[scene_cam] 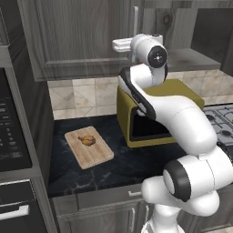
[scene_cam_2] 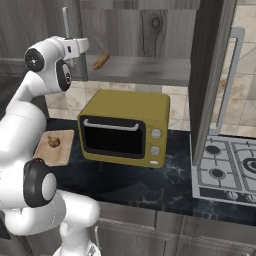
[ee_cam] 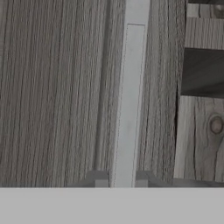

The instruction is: Open the cabinet, retrieve the rolling pin, and place it next to the meat on the cutting board to prepare for tenderizing.

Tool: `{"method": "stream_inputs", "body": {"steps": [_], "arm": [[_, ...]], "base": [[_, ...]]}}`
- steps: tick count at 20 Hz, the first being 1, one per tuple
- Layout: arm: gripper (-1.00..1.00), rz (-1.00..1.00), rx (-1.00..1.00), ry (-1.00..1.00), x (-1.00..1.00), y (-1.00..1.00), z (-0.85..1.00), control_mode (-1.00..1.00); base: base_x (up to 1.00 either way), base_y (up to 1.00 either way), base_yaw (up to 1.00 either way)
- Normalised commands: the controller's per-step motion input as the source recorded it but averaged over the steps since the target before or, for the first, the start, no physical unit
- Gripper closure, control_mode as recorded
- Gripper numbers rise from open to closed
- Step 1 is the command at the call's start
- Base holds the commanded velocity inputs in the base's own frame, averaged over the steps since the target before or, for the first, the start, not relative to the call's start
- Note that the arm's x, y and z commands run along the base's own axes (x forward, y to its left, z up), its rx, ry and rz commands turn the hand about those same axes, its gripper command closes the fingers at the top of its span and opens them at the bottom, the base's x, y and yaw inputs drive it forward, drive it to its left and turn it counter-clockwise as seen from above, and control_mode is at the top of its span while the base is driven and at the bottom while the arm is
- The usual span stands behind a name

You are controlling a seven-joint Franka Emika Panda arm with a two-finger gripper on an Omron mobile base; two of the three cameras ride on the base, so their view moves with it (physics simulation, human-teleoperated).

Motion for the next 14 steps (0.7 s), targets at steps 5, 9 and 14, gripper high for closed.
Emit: {"method": "stream_inputs", "body": {"steps": [5,9,14], "arm": [[1.0,0.0,0.0,0.0,0.0,0.11,0.0,-1.0],[1.0,0.01,0.0,0.0,0.0,0.0,0.0,-1.0],[1.0,0.01,0.0,-0.01,-0.09,0.02,-0.01,-1.0]], "base": [[0.0,0.0,0.0],[0.0,0.0,0.0],[0.0,0.0,0.0]]}}
